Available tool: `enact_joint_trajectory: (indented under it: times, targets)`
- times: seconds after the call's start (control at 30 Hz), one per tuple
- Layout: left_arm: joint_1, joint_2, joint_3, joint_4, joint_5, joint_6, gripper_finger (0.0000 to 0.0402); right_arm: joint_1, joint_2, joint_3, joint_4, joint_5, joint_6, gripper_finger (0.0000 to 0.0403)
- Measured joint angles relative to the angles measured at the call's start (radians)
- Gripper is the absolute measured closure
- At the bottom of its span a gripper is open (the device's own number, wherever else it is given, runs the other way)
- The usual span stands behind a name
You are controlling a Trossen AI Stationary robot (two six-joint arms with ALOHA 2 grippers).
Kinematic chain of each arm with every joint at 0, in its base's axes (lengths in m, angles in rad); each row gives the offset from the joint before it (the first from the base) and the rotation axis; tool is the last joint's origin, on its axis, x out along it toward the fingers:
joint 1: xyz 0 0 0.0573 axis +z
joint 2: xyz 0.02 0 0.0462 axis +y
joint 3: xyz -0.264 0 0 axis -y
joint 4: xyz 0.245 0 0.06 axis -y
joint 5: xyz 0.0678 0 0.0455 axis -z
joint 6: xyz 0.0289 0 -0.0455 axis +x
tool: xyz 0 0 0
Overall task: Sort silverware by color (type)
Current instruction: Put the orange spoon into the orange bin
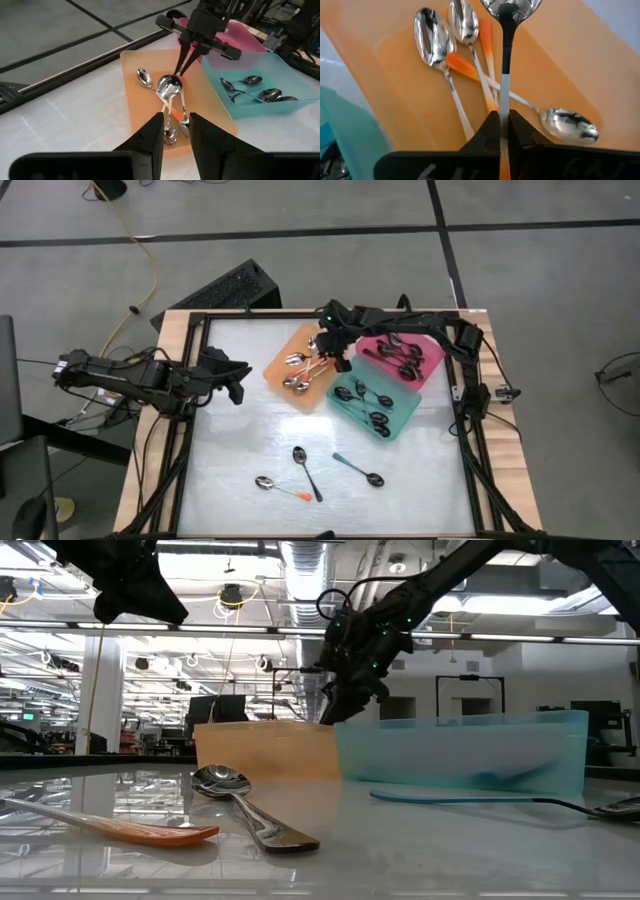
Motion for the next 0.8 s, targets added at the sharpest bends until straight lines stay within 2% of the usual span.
enact_joint_trajectory:
  times: [0.8]
  targets:
    - [0.000, 0.000, -0.007, -0.002, -0.019, 0.009, 0.0326, -0.005, 0.000, -0.070, 0.103, -0.015, 0.051, 0.0392]
